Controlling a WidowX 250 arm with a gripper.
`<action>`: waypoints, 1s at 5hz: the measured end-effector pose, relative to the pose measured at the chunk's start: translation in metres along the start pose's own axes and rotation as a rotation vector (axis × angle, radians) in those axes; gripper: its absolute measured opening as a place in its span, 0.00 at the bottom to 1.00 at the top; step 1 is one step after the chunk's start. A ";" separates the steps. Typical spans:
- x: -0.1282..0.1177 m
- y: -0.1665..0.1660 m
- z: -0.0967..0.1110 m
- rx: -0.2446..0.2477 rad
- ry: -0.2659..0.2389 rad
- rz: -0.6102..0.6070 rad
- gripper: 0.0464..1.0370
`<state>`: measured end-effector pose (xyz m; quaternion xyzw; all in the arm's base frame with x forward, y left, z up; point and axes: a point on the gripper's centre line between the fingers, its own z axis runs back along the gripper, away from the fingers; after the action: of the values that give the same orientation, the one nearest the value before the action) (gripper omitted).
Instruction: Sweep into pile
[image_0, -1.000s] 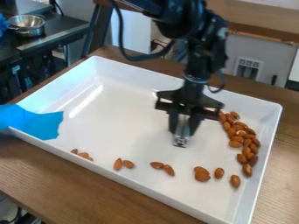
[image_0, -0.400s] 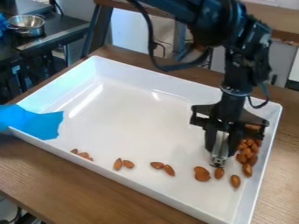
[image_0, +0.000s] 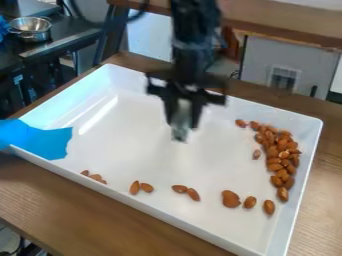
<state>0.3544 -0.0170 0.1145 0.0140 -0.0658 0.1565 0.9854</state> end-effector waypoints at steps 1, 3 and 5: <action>-0.002 0.042 -0.010 0.076 -0.001 -0.033 0.34; -0.009 0.125 -0.051 0.257 0.019 -0.081 0.34; -0.038 0.132 -0.057 0.283 0.069 -0.197 0.34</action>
<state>0.2850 0.1001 0.0540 0.1537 -0.0078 0.0671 0.9858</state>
